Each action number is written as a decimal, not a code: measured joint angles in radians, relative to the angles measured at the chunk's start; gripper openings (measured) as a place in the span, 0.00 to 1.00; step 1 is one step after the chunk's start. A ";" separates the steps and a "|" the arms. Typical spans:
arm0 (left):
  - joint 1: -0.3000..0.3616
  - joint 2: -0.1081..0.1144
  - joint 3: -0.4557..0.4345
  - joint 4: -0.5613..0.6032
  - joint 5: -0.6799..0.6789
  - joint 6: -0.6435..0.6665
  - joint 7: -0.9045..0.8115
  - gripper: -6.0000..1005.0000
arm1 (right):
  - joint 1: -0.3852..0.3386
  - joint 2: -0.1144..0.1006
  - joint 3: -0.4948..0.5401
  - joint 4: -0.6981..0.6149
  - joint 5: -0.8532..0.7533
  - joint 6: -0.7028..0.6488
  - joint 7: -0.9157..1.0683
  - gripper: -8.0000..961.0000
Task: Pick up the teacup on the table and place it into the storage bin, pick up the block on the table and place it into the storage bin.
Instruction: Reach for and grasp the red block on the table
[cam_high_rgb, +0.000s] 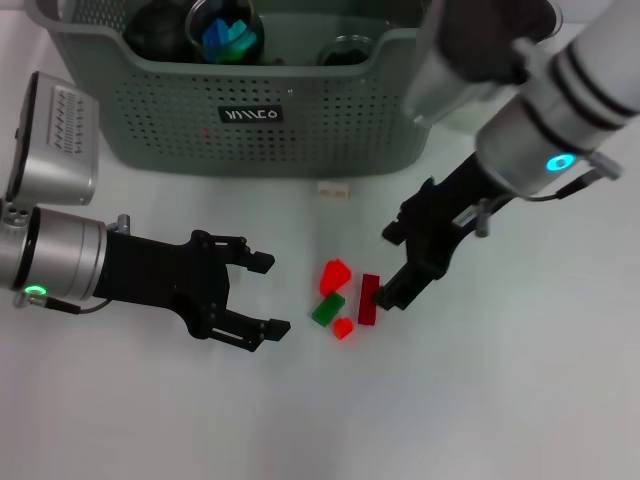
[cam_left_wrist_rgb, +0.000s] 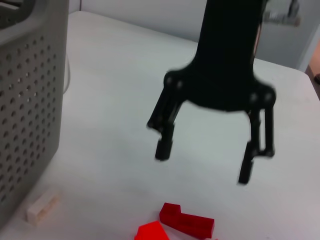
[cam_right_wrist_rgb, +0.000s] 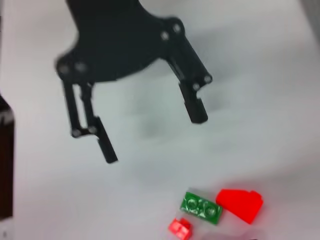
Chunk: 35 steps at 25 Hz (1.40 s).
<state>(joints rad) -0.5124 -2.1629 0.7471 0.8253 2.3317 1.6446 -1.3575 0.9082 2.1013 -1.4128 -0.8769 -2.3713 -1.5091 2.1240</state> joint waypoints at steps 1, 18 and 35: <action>0.000 0.000 0.000 0.000 0.000 0.000 0.000 0.88 | 0.010 0.001 -0.025 0.016 0.000 0.021 0.009 0.88; -0.001 0.000 0.000 -0.002 0.000 -0.002 0.003 0.88 | 0.074 0.011 -0.312 0.099 0.056 0.193 0.106 0.98; -0.001 0.000 0.000 -0.002 0.000 -0.002 0.006 0.88 | 0.077 0.016 -0.402 0.119 0.085 0.258 0.141 0.98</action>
<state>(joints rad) -0.5138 -2.1629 0.7470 0.8237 2.3317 1.6428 -1.3512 0.9849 2.1169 -1.8145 -0.7578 -2.2868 -1.2513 2.2646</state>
